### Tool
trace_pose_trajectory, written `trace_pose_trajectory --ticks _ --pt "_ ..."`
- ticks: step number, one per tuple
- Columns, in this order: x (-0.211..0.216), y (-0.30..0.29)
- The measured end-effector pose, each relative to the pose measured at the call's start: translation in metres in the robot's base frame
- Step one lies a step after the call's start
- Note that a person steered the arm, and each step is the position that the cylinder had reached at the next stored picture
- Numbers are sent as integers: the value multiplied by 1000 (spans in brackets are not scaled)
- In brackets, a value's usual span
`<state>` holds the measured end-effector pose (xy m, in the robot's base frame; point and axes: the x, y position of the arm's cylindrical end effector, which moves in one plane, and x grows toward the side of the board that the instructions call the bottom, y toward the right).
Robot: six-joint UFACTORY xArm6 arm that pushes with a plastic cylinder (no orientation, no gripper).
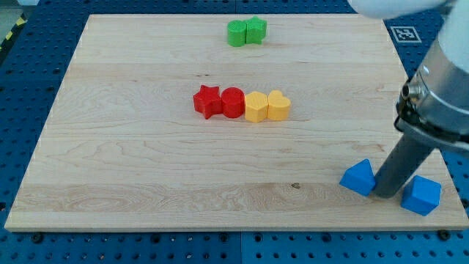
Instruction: Move the blue triangle slightly up
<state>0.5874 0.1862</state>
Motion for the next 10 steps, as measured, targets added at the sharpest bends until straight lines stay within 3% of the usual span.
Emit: trace_pose_trajectory --ticks 2,3,4,5,6,8,10 --pt "-30 -50" --pt "-15 -50" --pt "30 -71" --pt "26 -111" --pt "-2 -115" --pt "-44 -61" --pt "-56 -50"
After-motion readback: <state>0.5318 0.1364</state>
